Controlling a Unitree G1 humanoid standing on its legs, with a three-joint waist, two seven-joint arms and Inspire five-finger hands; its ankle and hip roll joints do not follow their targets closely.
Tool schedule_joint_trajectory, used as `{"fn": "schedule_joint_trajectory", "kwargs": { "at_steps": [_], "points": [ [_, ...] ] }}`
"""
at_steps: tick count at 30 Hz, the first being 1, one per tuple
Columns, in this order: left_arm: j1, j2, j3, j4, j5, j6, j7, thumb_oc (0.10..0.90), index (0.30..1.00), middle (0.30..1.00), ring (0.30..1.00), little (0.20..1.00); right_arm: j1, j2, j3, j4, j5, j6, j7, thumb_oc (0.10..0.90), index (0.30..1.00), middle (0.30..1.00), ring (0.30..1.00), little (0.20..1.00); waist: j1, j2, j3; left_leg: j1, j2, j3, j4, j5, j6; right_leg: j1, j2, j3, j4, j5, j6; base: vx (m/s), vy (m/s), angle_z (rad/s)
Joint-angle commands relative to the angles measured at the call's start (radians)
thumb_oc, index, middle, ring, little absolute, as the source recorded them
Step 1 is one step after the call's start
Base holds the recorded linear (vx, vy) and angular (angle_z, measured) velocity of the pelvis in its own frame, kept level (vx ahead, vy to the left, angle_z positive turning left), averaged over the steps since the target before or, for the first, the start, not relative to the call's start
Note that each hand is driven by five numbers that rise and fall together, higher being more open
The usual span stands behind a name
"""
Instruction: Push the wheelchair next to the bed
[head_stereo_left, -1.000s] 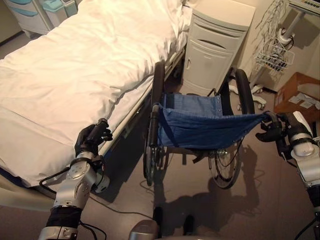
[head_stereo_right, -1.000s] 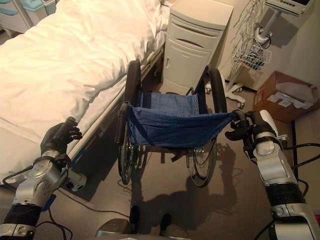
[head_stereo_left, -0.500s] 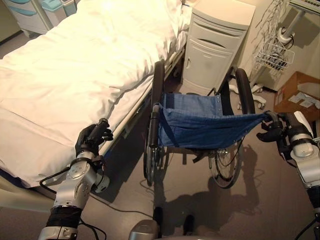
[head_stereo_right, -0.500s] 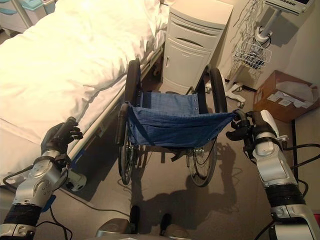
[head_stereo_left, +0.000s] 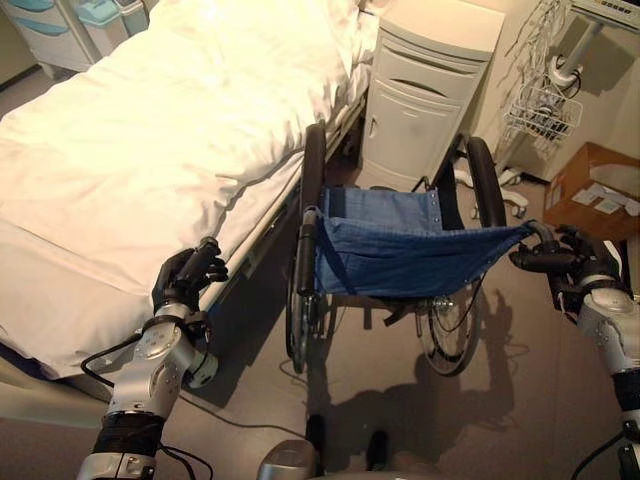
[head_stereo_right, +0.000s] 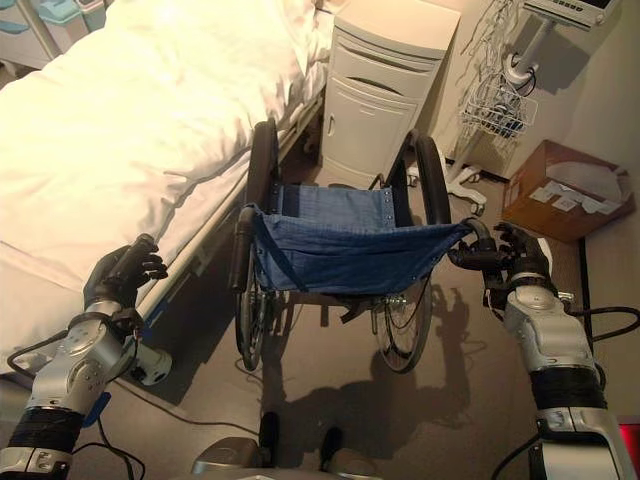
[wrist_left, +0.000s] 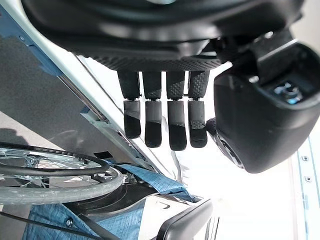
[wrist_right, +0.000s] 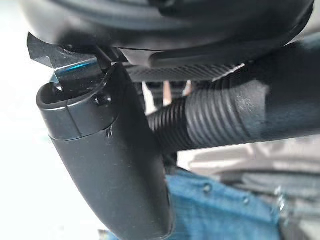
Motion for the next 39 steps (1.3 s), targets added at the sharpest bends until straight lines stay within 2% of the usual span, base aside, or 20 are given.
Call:
{"fn": "schedule_joint_trajectory", "kwargs": {
  "at_steps": [1, 6, 14, 17, 19, 22, 24, 25, 28, 30, 34, 37, 38, 39],
  "points": [
    [-0.086, 0.028, -0.036, -0.026, 0.026, -0.118, -0.012, 0.800, 0.900, 0.900, 0.900, 0.900, -0.024, -0.086, -0.092, 0.169, 0.139, -0.066, -0.102, 0.800, 0.900, 0.900, 0.900, 0.900, -0.036, 0.022, -0.095, 0.042, 0.010, 0.053, 0.013, -0.080, -0.038, -0.024, 0.040, -0.026, 0.028, 0.033, 0.008, 0.01, 0.005, -0.09],
    [-0.101, 0.034, -0.055, -0.021, 0.022, -0.121, -0.005, 0.800, 0.900, 0.900, 0.900, 0.900, -0.005, -0.062, -0.089, 0.234, 0.209, -0.098, -0.098, 0.800, 0.900, 0.900, 0.900, 0.900, -0.041, 0.020, -0.096, 0.044, 0.010, 0.061, 0.013, -0.082, -0.036, -0.027, 0.041, -0.024, 0.029, 0.036, 0.007, 0.00, 0.000, -0.06],
    [-0.099, 0.040, -0.073, -0.027, 0.012, -0.129, 0.016, 0.800, 0.900, 0.900, 0.900, 0.900, 0.017, -0.079, -0.109, 0.240, 0.262, -0.135, -0.122, 0.800, 0.900, 0.900, 0.900, 0.900, -0.048, 0.015, -0.087, 0.043, 0.009, 0.061, 0.017, -0.083, -0.031, -0.032, 0.046, -0.008, 0.034, 0.039, 0.007, 0.00, 0.000, 0.00],
    [-0.086, 0.035, -0.069, -0.029, 0.016, -0.138, 0.018, 0.800, 0.900, 0.900, 0.900, 0.900, 0.033, -0.077, -0.128, 0.214, 0.300, -0.196, -0.100, 0.800, 0.900, 0.900, 0.900, 0.900, -0.051, 0.014, -0.085, 0.041, 0.010, 0.062, 0.019, -0.084, -0.029, -0.035, 0.048, -0.003, 0.039, 0.037, 0.006, 0.00, 0.000, 0.00],
    [-0.075, 0.029, -0.063, -0.031, 0.020, -0.142, 0.021, 0.800, 0.900, 0.900, 0.900, 0.900, 0.047, -0.061, -0.152, 0.172, 0.381, -0.290, -0.069, 0.800, 0.900, 0.900, 0.900, 0.900, -0.053, 0.014, -0.084, 0.040, 0.010, 0.060, 0.019, -0.084, -0.027, -0.038, 0.049, -0.002, 0.042, 0.036, 0.005, 0.00, 0.000, 0.00],
    [-0.040, 0.008, -0.038, -0.019, 0.031, -0.161, 0.010, 0.800, 0.900, 0.900, 0.900, 0.900, 0.080, 0.031, -0.228, 0.051, 0.633, -0.474, 0.046, 0.800, 0.900, 0.900, 0.900, 0.900, -0.060, 0.018, -0.086, 0.038, 0.010, 0.061, 0.017, -0.086, -0.027, -0.041, 0.048, -0.002, 0.044, 0.032, 0.005, 0.00, 0.000, 0.00],
    [-0.021, -0.006, -0.015, 0.003, 0.039, -0.175, -0.009, 0.800, 0.900, 0.900, 0.900, 0.900, 0.098, 0.114, -0.297, 0.001, 0.718, -0.496, 0.145, 0.800, 0.900, 0.900, 0.900, 0.900, -0.064, 0.022, -0.093, 0.034, 0.009, 0.062, 0.016, -0.088, -0.027, -0.048, 0.046, -0.001, 0.045, 0.031, 0.006, -0.01, 0.039, -0.08],
    [-0.012, -0.022, 0.003, 0.016, 0.045, -0.179, -0.017, 0.800, 0.900, 0.900, 0.900, 0.900, 0.098, 0.179, -0.337, -0.032, 0.806, -0.504, 0.214, 0.800, 0.900, 0.900, 0.900, 0.900, -0.068, 0.030, -0.096, 0.033, 0.010, 0.063, 0.012, -0.088, -0.026, -0.050, 0.044, -0.001, 0.042, 0.031, 0.007, 0.00, 0.049, -0.16],
    [0.007, -0.036, 0.036, 0.047, 0.051, -0.178, -0.040, 0.800, 0.900, 0.900, 0.900, 0.900, 0.100, 0.300, -0.413, -0.061, 1.012, -0.503, 0.390, 0.800, 0.900, 0.900, 0.900, 0.900, -0.070, 0.037, -0.112, 0.032, 0.009, 0.061, 0.010, -0.094, -0.024, -0.051, 0.042, -0.004, 0.033, 0.030, 0.009, 0.01, 0.035, -0.19],
    [0.012, -0.040, 0.046, 0.057, 0.047, -0.177, -0.046, 0.800, 0.900, 0.900, 0.900, 0.900, 0.096, 0.340, -0.437, -0.069, 1.069, -0.516, 0.443, 0.800, 0.900, 0.900, 0.900, 0.900, -0.069, 0.042, -0.118, 0.030, 0.008, 0.061, 0.009, -0.095, -0.024, -0.051, 0.041, -0.006, 0.028, 0.031, 0.010, 0.02, 0.020, -0.05],
    [0.024, -0.055, 0.053, 0.064, 0.006, -0.209, -0.065, 0.800, 0.900, 0.900, 0.900, 0.900, 0.096, 0.386, -0.462, -0.070, 1.159, -0.607, 0.503, 0.800, 0.900, 0.900, 0.900, 0.900, -0.068, 0.049, -0.132, 0.024, 0.007, 0.064, 0.009, -0.095, -0.028, -0.051, 0.040, -0.005, 0.016, 0.032, 0.011, 0.01, 0.006, -0.02],
    [0.030, -0.064, 0.051, 0.067, -0.003, -0.223, -0.071, 0.800, 0.900, 0.900, 0.900, 0.900, 0.102, 0.394, -0.469, -0.067, 1.161, -0.655, 0.496, 0.800, 0.900, 0.900, 0.900, 0.900, -0.067, 0.051, -0.135, 0.021, 0.007, 0.066, 0.009, -0.095, -0.029, -0.053, 0.041, -0.004, 0.013, 0.033, 0.010, 0.00, 0.000, 0.00],
    [0.036, -0.077, 0.044, 0.067, -0.012, -0.234, -0.064, 0.800, 0.900, 0.900, 0.900, 0.900, 0.109, 0.407, -0.475, -0.056, 1.150, -0.705, 0.467, 0.800, 0.900, 0.900, 0.900, 0.900, -0.068, 0.053, -0.135, 0.018, 0.007, 0.066, 0.009, -0.094, -0.029, -0.056, 0.041, -0.002, 0.011, 0.034, 0.010, 0.00, 0.004, -0.03],
    [0.038, -0.079, 0.040, 0.069, -0.013, -0.238, -0.062, 0.800, 0.900, 0.900, 0.900, 0.900, 0.112, 0.409, -0.480, -0.047, 1.137, -0.709, 0.453, 0.800, 0.900, 0.900, 0.900, 0.900, -0.068, 0.054, -0.136, 0.017, 0.007, 0.066, 0.009, -0.094, -0.030, -0.056, 0.042, -0.001, 0.011, 0.034, 0.010, 0.00, 0.006, -0.05]
  ]
}}
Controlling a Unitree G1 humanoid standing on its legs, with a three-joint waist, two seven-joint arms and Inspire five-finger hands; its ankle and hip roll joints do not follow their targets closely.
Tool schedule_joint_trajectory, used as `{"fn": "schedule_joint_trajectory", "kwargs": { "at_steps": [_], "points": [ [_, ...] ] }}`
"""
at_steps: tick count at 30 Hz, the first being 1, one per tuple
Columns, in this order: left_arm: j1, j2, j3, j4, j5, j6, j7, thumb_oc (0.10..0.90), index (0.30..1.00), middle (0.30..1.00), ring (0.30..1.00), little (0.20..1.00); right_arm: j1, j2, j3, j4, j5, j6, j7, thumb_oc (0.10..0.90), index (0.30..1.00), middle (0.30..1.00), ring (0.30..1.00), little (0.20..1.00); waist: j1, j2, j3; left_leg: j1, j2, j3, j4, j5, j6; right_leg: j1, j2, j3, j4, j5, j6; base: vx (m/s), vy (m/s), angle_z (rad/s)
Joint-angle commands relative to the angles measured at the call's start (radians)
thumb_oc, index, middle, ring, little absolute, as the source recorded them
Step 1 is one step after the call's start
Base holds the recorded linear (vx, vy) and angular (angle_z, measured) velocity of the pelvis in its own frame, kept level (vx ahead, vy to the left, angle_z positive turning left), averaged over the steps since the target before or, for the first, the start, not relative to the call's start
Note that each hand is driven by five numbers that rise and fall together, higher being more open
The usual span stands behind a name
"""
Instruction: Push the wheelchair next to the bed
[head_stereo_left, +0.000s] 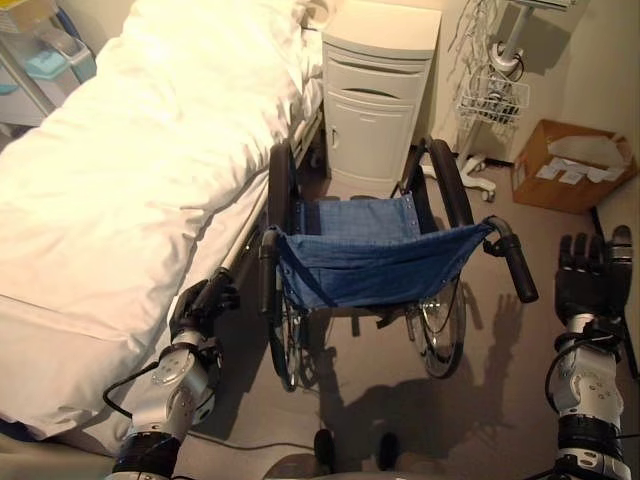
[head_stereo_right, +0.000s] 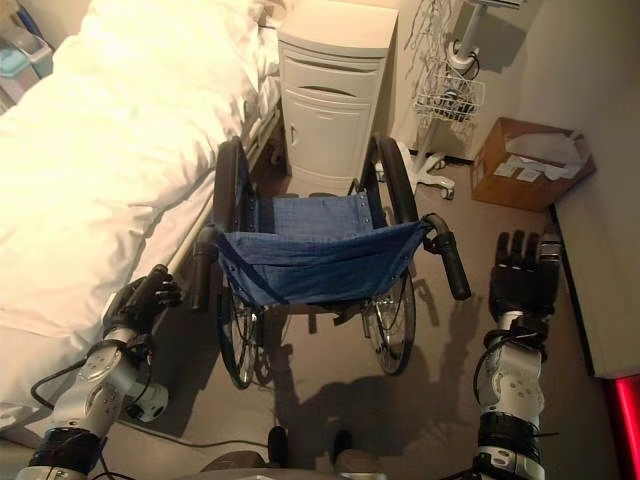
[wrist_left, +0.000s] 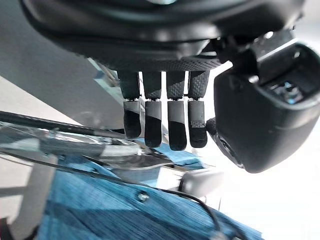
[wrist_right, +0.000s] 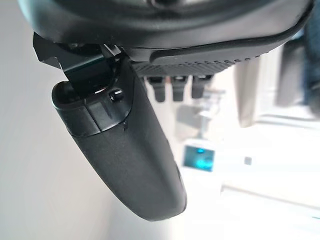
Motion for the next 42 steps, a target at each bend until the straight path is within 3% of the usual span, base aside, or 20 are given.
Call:
{"fn": "schedule_joint_trajectory", "kwargs": {
  "at_steps": [1, 2, 3, 5, 6, 7, 12, 18, 19, 27, 32, 42],
  "points": [
    [-0.048, 0.034, 0.047, -0.011, -0.011, -0.138, -0.003, 0.800, 0.900, 0.900, 0.900, 0.900, -0.046, -0.029, -0.105, -0.031, -0.011, -0.115, 0.019, 0.800, 0.900, 0.900, 0.900, 0.900, 0.017, -0.014, -0.073, 0.020, -0.002, 0.010, 0.010, -0.081, -0.051, -0.031, 0.037, -0.038, 0.011, 0.031, 0.005, 0.00, 0.005, -0.06],
    [-0.042, 0.028, 0.040, -0.014, -0.015, -0.141, 0.010, 0.800, 0.900, 0.900, 0.900, 0.900, -0.034, -0.035, -0.104, 0.001, -0.120, -0.140, -0.072, 0.800, 0.900, 0.900, 0.900, 0.900, 0.017, -0.012, -0.071, 0.019, -0.003, 0.010, 0.011, -0.081, -0.051, -0.032, 0.038, -0.035, 0.012, 0.031, 0.004, -0.01, 0.006, -0.06],
    [-0.040, 0.025, 0.036, -0.013, -0.016, -0.143, 0.016, 0.800, 0.900, 0.900, 0.900, 0.900, -0.027, -0.037, -0.101, 0.016, -0.168, -0.142, -0.107, 0.800, 0.900, 0.900, 0.900, 0.900, 0.016, -0.012, -0.069, 0.019, -0.003, 0.010, 0.012, -0.080, -0.052, -0.033, 0.038, -0.034, 0.013, 0.031, 0.003, -0.01, 0.005, -0.06],
    [-0.032, 0.008, 0.015, -0.001, -0.008, -0.159, 0.037, 0.800, 0.900, 0.900, 0.900, 0.900, 0.008, -0.060, -0.063, 0.096, -0.404, -0.128, -0.269, 0.800, 0.900, 0.900, 0.900, 0.900, 0.017, -0.011, -0.062, 0.015, -0.003, 0.009, 0.015, -0.076, -0.052, -0.037, 0.040, -0.029, 0.018, 0.031, 0.001, -0.01, 0.000, -0.06],
    [-0.032, 0.008, 0.015, -0.001, -0.008, -0.159, 0.037, 0.800, 0.900, 0.900, 0.900, 0.900, 0.008, -0.060, -0.063, 0.096, -0.404, -0.128, -0.269, 0.800, 0.900, 0.900, 0.900, 0.900, 0.017, -0.011, -0.062, 0.015, -0.003, 0.009, 0.015, -0.076, -0.052, -0.037, 0.040, -0.029, 0.018, 0.031, 0.001, -0.02, -0.009, -0.04],
    [-0.029, -0.009, -0.005, 0.008, -0.006, -0.164, 0.057, 0.800, 0.900, 0.900, 0.900, 0.900, 0.034, -0.087, -0.006, 0.163, -0.567, -0.107, -0.380, 0.800, 0.900, 0.900, 0.900, 0.900, 0.018, -0.012, -0.055, 0.011, -0.003, 0.005, 0.018, -0.074, -0.051, -0.040, 0.042, -0.025, 0.021, 0.031, -0.002, 0.00, 0.000, 0.00],
    [-0.032, -0.055, -0.041, 0.070, 0.020, -0.161, 0.062, 0.800, 0.900, 0.900, 0.900, 0.900, 0.080, -0.100, 0.148, 0.299, -0.841, -0.075, -0.487, 0.800, 0.900, 0.900, 0.900, 0.900, 0.022, -0.015, -0.036, 0.006, -0.004, -0.004, 0.022, -0.066, -0.047, -0.044, 0.046, -0.024, 0.030, 0.032, -0.010, 0.00, -0.004, -0.01],
    [-0.032, -0.093, -0.083, 0.227, 0.078, -0.160, 0.014, 0.800, 0.900, 0.900, 0.900, 0.900, 0.127, -0.040, 0.313, 0.420, -1.111, -0.003, -0.452, 0.800, 0.900, 0.900, 0.900, 0.900, 0.025, -0.007, -0.013, 0.007, -0.005, -0.019, 0.028, -0.065, -0.041, -0.041, 0.046, -0.028, 0.046, 0.024, -0.016, 0.00, -0.003, 0.00],
    [-0.023, -0.101, -0.088, 0.276, 0.119, -0.171, -0.010, 0.800, 0.900, 0.900, 0.900, 0.900, 0.142, -0.026, 0.357, 0.454, -1.204, 0.019, -0.408, 0.800, 0.900, 0.900, 0.900, 0.900, 0.025, -0.005, -0.011, 0.006, -0.004, -0.022, 0.031, -0.066, -0.040, -0.042, 0.044, -0.032, 0.051, 0.020, -0.017, -0.01, 0.001, 0.05],
    [0.025, -0.127, -0.126, 0.493, 0.263, -0.156, -0.118, 0.800, 0.900, 0.900, 0.900, 0.900, 0.189, -0.001, 0.549, 0.502, -1.466, 0.094, -0.238, 0.800, 0.900, 0.900, 0.900, 0.900, 0.026, 0.001, -0.005, 0.000, -0.005, -0.032, 0.037, -0.065, -0.041, -0.042, 0.039, -0.048, 0.066, 0.006, -0.020, 0.00, 0.003, 0.09],
    [0.050, -0.152, -0.144, 0.609, 0.271, -0.141, -0.163, 0.800, 0.900, 0.900, 0.900, 0.900, 0.200, 0.013, 0.618, 0.543, -1.566, 0.099, -0.190, 0.800, 0.900, 0.900, 0.900, 0.900, 0.024, 0.005, -0.002, 0.002, -0.009, -0.040, 0.039, -0.066, -0.041, -0.036, 0.036, -0.055, 0.068, 0.002, -0.020, 0.00, 0.021, 0.08],
    [0.070, -0.199, -0.162, 0.695, 0.290, -0.095, -0.171, 0.800, 0.900, 0.900, 0.900, 0.900, 0.199, 0.044, 0.702, 0.544, -1.667, 0.132, -0.154, 0.800, 0.900, 0.900, 0.900, 0.900, 0.037, 0.003, 0.001, -0.008, -0.017, -0.060, 0.050, -0.065, -0.042, -0.032, 0.027, -0.076, 0.073, -0.004, -0.022, -0.01, 0.009, 0.07]
  ]
}}
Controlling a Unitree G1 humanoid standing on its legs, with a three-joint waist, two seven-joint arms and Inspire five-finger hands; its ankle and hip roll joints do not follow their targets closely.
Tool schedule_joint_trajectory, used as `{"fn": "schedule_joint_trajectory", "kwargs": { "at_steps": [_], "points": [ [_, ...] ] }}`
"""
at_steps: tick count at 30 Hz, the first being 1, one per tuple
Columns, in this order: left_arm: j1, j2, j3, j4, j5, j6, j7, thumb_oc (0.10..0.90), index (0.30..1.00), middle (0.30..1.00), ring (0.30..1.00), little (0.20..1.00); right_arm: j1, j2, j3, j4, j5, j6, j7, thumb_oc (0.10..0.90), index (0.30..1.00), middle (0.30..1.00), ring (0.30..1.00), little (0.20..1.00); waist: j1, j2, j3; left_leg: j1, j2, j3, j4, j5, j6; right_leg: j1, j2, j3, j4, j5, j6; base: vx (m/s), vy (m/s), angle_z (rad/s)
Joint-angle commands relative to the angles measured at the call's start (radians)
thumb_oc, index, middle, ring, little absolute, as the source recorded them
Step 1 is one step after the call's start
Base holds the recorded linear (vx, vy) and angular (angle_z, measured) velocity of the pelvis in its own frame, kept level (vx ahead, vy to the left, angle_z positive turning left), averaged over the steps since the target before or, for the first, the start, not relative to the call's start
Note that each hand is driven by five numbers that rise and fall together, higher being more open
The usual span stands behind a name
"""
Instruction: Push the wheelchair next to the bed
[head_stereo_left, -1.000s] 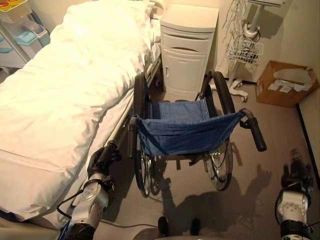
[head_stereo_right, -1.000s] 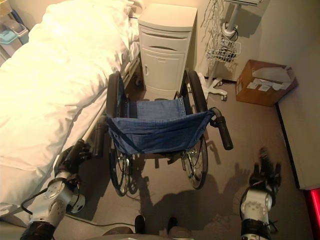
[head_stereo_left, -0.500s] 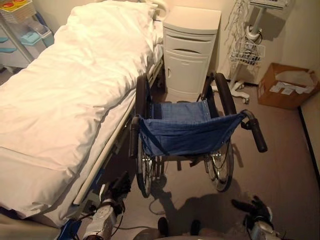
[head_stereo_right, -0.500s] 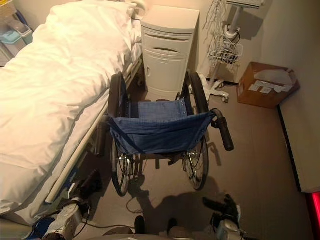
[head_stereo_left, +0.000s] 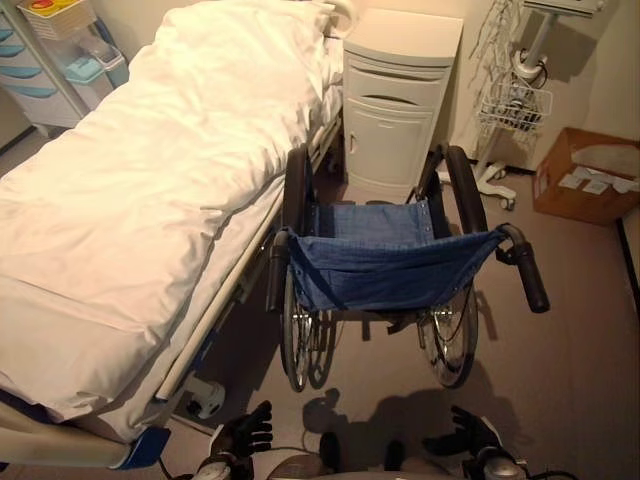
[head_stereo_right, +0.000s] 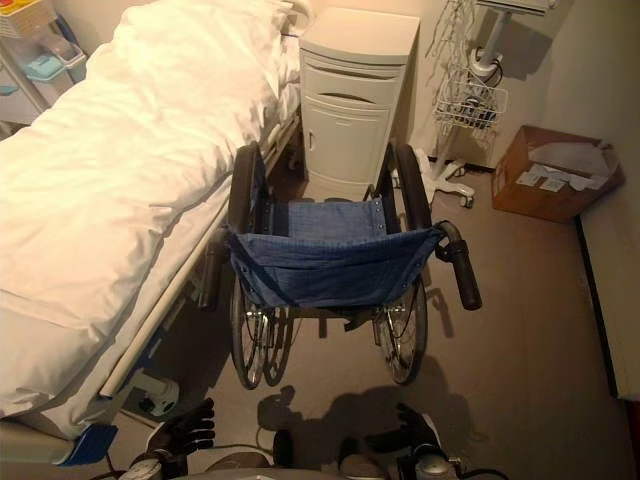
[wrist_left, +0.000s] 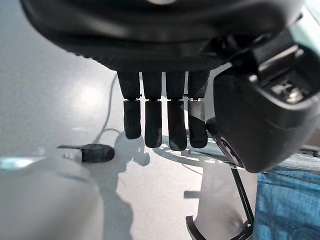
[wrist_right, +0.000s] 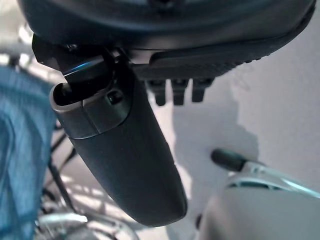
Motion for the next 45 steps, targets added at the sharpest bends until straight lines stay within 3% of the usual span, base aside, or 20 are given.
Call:
{"fn": "schedule_joint_trajectory", "kwargs": {
  "at_steps": [1, 18, 25, 32, 39, 45],
  "points": [
    [-0.069, 0.001, -0.021, 0.030, 0.026, -0.008, -0.005, 0.800, 0.900, 0.900, 0.900, 0.900, -0.050, -0.025, 0.038, -0.033, -0.045, -0.003, 0.028, 0.800, 0.900, 0.900, 0.900, 0.900, 0.012, -0.009, 0.008, 0.001, -0.021, -0.002, 0.050, -0.065, -0.034, -0.048, 0.025, -0.022, 0.074, 0.010, -0.007, -0.01, 0.006, 0.23],
    [-0.084, -0.001, -0.074, 0.069, 0.046, 0.018, -0.078, 0.800, 0.900, 0.900, 0.900, 0.900, -0.078, -0.013, 0.044, 0.049, 0.016, 0.062, 0.111, 0.800, 0.900, 0.900, 0.900, 0.900, 0.027, -0.010, 0.004, 0.000, -0.025, -0.015, 0.056, -0.065, -0.032, -0.046, 0.022, -0.036, 0.084, 0.007, -0.010, 0.00, 0.002, 0.05],
    [-0.088, 0.000, -0.073, 0.065, 0.080, 0.000, -0.077, 0.800, 0.900, 0.900, 0.900, 0.900, -0.073, 0.015, -0.017, 0.102, 0.240, 0.148, 0.216, 0.800, 0.900, 0.900, 0.900, 0.900, 0.023, -0.009, -0.001, 0.013, -0.025, -0.011, 0.052, -0.065, -0.031, -0.040, 0.024, -0.031, 0.085, 0.007, -0.012, 0.00, 0.000, 0.00],
    [-0.088, -0.003, -0.086, 0.072, 0.094, -0.003, -0.077, 0.800, 0.900, 0.900, 0.900, 0.900, -0.074, 0.024, -0.046, 0.134, 0.266, 0.148, 0.234, 0.800, 0.900, 0.900, 0.900, 0.900, 0.018, -0.006, -0.009, 0.020, -0.024, -0.004, 0.048, -0.065, -0.031, -0.038, 0.028, -0.025, 0.084, 0.006, -0.013, 0.00, 0.000, 0.00],
    [-0.089, -0.004, -0.067, 0.072, 0.112, -0.065, 0.035, 0.800, 0.900, 0.900, 0.900, 0.900, -0.082, 0.033, -0.054, 0.142, 0.310, 0.171, 0.231, 0.800, 0.900, 0.900, 0.900, 0.900, 0.020, -0.007, -0.012, 0.027, -0.026, -0.008, 0.047, -0.065, -0.030, -0.031, 0.030, -0.021, 0.082, 0.005, -0.015, 0.00, 0.000, 0.00],
    [-0.096, 0.020, -0.087, 0.027, 0.262, -0.161, 0.228, 0.800, 0.900, 0.900, 0.900, 0.900, -0.080, 0.032, -0.045, 0.144, 0.309, 0.165, 0.232, 0.800, 0.900, 0.900, 0.900, 0.900, 0.025, -0.011, -0.010, 0.024, -0.025, -0.011, 0.047, -0.062, -0.031, -0.031, 0.031, -0.019, 0.081, 0.007, -0.018, 0.00, 0.000, 0.00]
  ]
}}
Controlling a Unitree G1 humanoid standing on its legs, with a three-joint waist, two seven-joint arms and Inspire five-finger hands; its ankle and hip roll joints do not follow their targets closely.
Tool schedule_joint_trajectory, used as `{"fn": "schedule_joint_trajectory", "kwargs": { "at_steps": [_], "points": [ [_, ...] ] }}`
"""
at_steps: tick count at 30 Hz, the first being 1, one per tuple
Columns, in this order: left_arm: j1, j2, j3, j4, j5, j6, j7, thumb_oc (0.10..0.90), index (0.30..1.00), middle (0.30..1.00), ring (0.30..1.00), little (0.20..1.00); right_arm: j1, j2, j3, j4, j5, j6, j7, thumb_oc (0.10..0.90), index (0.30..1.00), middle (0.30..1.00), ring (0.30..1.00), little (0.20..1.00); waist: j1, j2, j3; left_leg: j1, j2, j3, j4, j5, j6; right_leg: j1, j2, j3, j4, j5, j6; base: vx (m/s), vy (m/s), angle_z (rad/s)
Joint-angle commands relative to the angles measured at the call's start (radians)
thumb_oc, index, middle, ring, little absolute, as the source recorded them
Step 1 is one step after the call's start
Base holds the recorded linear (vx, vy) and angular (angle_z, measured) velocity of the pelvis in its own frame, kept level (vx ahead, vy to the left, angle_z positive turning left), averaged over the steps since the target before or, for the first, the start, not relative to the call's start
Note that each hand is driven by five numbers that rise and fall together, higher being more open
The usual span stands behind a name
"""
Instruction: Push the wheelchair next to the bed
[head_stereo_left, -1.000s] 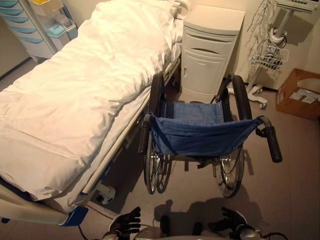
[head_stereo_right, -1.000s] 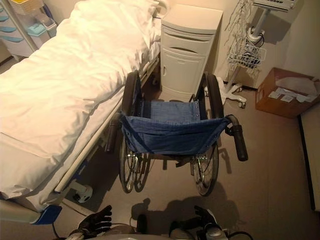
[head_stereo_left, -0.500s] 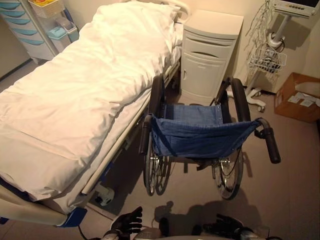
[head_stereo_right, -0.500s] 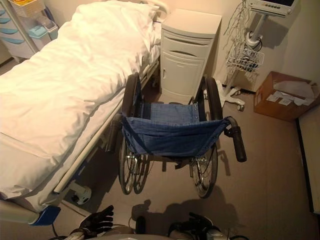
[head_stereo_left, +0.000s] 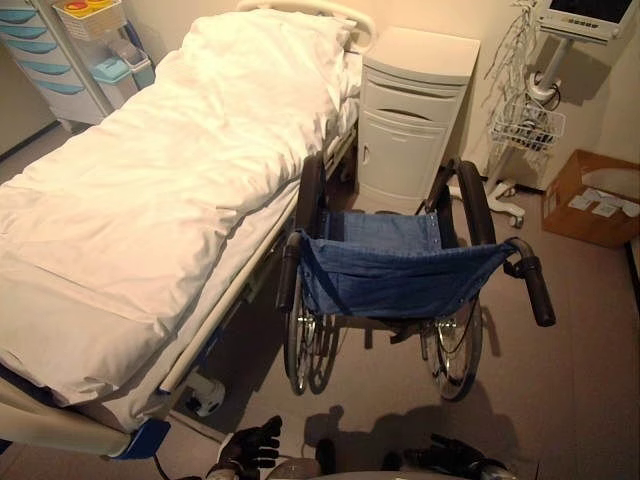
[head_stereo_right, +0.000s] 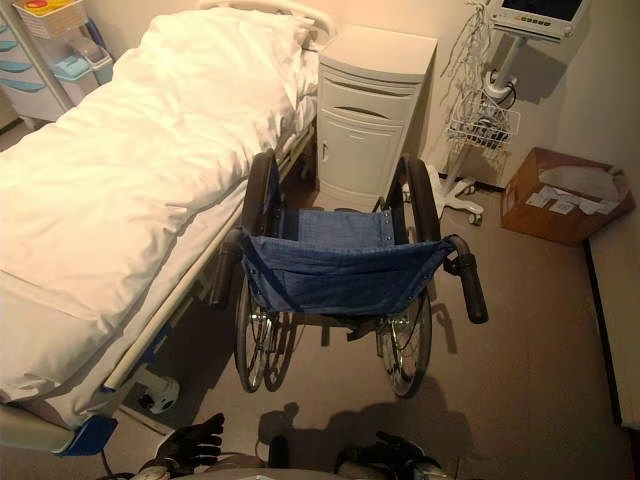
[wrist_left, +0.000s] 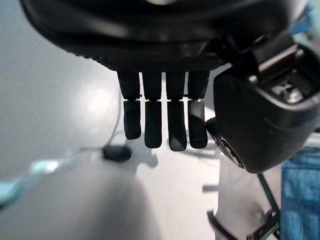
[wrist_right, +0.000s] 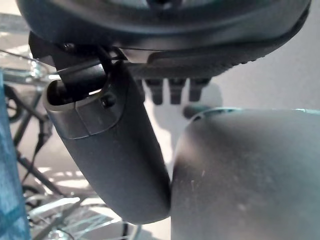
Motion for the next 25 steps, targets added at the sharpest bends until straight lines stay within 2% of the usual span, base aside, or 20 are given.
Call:
{"fn": "schedule_joint_trajectory", "kwargs": {
  "at_steps": [1, 7, 18, 25],
  "points": [
    [-0.085, 0.022, -0.016, -0.028, 0.116, -0.116, 0.140, 0.800, 0.900, 0.900, 0.900, 0.900, -0.029, 0.000, 0.009, 0.018, 0.059, -0.009, 0.040, 0.800, 0.900, 0.900, 0.900, 0.900, 0.024, 0.008, 0.007, 0.009, -0.023, 0.023, 0.047, -0.065, -0.026, -0.061, 0.031, 0.007, 0.081, 0.017, -0.018, 0.00, 0.000, 0.00],
    [-0.087, 0.039, -0.038, -0.061, 0.178, -0.125, 0.224, 0.800, 0.900, 0.900, 0.900, 0.900, -0.028, -0.004, 0.021, 0.024, 0.057, -0.015, 0.042, 0.800, 0.900, 0.900, 0.900, 0.900, 0.025, 0.006, 0.009, 0.009, -0.023, 0.022, 0.047, -0.065, -0.026, -0.061, 0.031, 0.005, 0.083, 0.017, -0.018, 0.00, 0.000, 0.00],
    [-0.077, 0.042, -0.069, -0.057, 0.228, -0.120, 0.193, 0.800, 0.900, 0.900, 0.900, 0.900, -0.032, -0.007, 0.024, 0.046, 0.035, -0.028, 0.059, 0.800, 0.900, 0.900, 0.900, 0.900, 0.023, 0.010, 0.010, 0.010, -0.023, 0.023, 0.042, -0.063, -0.025, -0.062, 0.031, 0.005, 0.084, 0.015, -0.018, 0.00, 0.000, 0.00],
    [-0.074, 0.040, -0.071, -0.042, 0.185, -0.120, 0.168, 0.800, 0.900, 0.900, 0.900, 0.900, -0.037, -0.007, 0.029, 0.046, 0.032, -0.029, 0.054, 0.800, 0.900, 0.900, 0.900, 0.900, 0.023, 0.010, 0.013, 0.009, -0.022, 0.025, 0.041, -0.063, -0.025, -0.064, 0.031, 0.006, 0.086, 0.013, -0.017, 0.00, 0.000, 0.00]
  ]
}}
